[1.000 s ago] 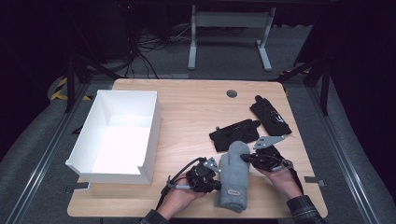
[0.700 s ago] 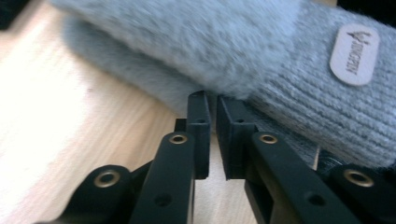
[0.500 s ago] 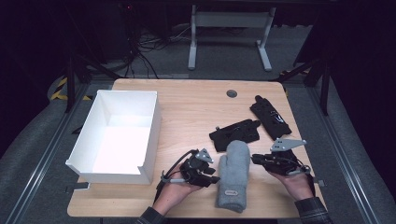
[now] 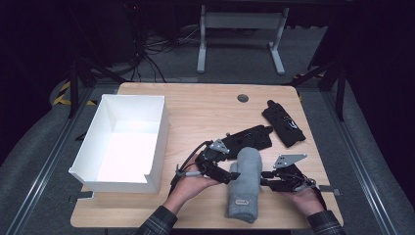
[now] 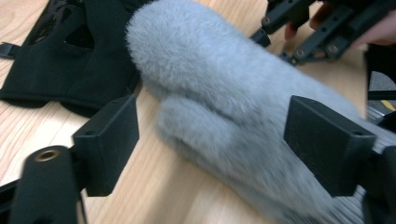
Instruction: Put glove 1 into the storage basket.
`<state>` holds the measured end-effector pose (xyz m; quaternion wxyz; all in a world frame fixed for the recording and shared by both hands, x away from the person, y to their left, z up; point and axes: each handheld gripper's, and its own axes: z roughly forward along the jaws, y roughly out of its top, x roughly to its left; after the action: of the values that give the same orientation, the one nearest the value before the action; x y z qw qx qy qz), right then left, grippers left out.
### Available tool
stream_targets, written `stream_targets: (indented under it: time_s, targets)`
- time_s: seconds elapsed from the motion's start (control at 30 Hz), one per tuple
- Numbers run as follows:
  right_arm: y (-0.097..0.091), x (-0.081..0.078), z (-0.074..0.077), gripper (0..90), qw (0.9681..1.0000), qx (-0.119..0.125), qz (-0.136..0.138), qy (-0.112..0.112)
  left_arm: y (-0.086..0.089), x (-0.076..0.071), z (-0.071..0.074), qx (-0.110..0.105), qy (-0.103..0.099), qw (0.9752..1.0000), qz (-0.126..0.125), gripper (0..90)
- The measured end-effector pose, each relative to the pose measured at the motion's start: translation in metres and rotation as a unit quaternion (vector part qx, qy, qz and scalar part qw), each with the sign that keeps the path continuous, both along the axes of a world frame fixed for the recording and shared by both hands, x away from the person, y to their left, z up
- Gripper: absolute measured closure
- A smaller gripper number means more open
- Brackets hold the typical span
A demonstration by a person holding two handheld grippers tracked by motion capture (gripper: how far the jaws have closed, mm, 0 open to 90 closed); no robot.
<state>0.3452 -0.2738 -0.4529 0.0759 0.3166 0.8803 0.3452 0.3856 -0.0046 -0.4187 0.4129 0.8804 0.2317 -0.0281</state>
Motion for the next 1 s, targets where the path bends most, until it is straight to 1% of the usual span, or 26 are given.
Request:
stream_targets:
  time_s: [0.03, 0.07, 0.1, 0.17, 0.2, 0.23, 0.3, 0.33, 0.37, 0.43, 0.47, 0.5, 0.57, 0.6, 0.67, 0.73, 0.77, 0.8, 0.83, 0.9, 0.97, 1.0]
  targets:
    - [0.002, 0.001, -0.001, 68.3, 1.0, -0.001, 0.003, 0.002, -0.004, 0.002, -0.003, -0.003, 0.005, 1.0, 0.001, 15.9]
    - [0.003, 0.001, -0.001, 68.5, 1.0, 0.001, 0.006, 0.002, -0.007, 0.003, -0.006, 0.0, 0.006, 1.0, 0.002, 15.6]
    - [0.004, 0.002, -0.002, 68.7, 1.0, 0.001, 0.007, 0.002, -0.012, 0.003, -0.01, 0.012, 0.004, 0.9999, 0.001, 15.1]
    - [0.006, 0.003, -0.002, 68.8, 0.9999, 0.003, 0.012, 0.0, -0.017, 0.003, -0.016, 0.024, 0.007, 0.9997, -0.001, 14.2]
    - [0.006, 0.003, -0.002, 68.8, 0.9999, 0.003, 0.012, 0.0, -0.017, 0.003, -0.016, 0.024, 0.007, 0.9997, -0.001, 13.9]
    - [0.007, 0.003, -0.002, 69.1, 0.9999, 0.003, 0.013, -0.001, -0.018, 0.003, -0.019, 0.025, 0.008, 0.9997, 0.0, 13.9]
    - [0.009, 0.004, -0.003, 70.3, 0.9999, 0.004, 0.016, -0.004, -0.016, 0.003, -0.022, 0.025, 0.014, 0.9996, 0.003, 12.4]
    - [0.012, 0.005, -0.003, 71.6, 0.9997, 0.004, 0.022, -0.006, -0.016, 0.003, -0.025, 0.031, 0.012, 0.9994, 0.004, 11.0]
    - [0.012, 0.005, -0.003, 71.6, 0.9997, 0.004, 0.022, -0.006, -0.016, 0.003, -0.025, 0.031, 0.012, 0.9994, 0.004, 10.3]
    - [0.016, 0.006, -0.003, 72.7, 0.9996, 0.005, 0.028, -0.007, -0.017, 0.002, -0.028, 0.031, 0.012, 0.9994, 0.002, 10.0]
    - [0.017, 0.007, -0.004, 73.0, 0.9995, 0.005, 0.03, -0.009, -0.018, 0.003, -0.029, 0.036, 0.013, 0.9993, 0.0, 9.5]
    - [0.018, 0.007, -0.004, 73.1, 0.9994, 0.006, 0.031, -0.01, -0.02, 0.003, -0.032, 0.036, 0.016, 0.9992, -0.001, 9.0]
    - [0.018, 0.007, -0.004, 73.0, 0.9994, 0.006, 0.033, -0.009, -0.022, 0.004, -0.035, 0.04, 0.025, 0.9989, -0.007, 9.3]
    - [0.018, 0.007, -0.004, 73.0, 0.9994, 0.006, 0.034, -0.01, -0.022, 0.004, -0.036, 0.038, 0.031, 0.9987, -0.012, 9.9]
    - [0.018, 0.007, -0.004, 72.4, 0.9993, 0.004, 0.034, -0.011, -0.022, 0.004, -0.036, 0.044, 0.036, 0.9982, -0.019, 15.8]
    - [0.017, 0.007, -0.004, 67.4, 0.9994, 0.002, 0.032, -0.013, -0.022, 0.004, -0.037, 0.047, 0.039, 0.9979, -0.024, 19.3]
    - [0.016, 0.008, -0.003, 63.5, 0.9995, 0.0, 0.029, -0.014, -0.022, 0.004, -0.037, 0.051, 0.04, 0.9976, -0.025, 21.4]
    - [0.013, 0.008, -0.002, 59.4, 0.9996, -0.002, 0.024, -0.015, -0.022, 0.004, -0.037, 0.05, 0.042, 0.9975, -0.028, 23.4]
    - [0.011, 0.009, -0.001, 55.6, 0.9997, -0.001, 0.017, -0.019, -0.022, 0.004, -0.037, 0.052, 0.045, 0.9971, -0.031, 26.4]
    - [0.001, 0.01, 0.002, 46.0, 0.9993, 0.003, -0.006, -0.037, -0.022, 0.004, -0.037, 0.056, 0.046, 0.9968, -0.036, 32.7]
    - [-0.005, 0.011, 0.003, 40.6, 0.9988, 0.004, -0.02, -0.046, -0.023, 0.004, -0.036, 0.056, 0.051, 0.9962, -0.042, 39.8]
    - [-0.008, 0.012, 0.002, 37.3, 0.9983, 0.001, -0.028, -0.051, -0.023, 0.004, -0.036, 0.058, 0.057, 0.9957, -0.044, 44.1]
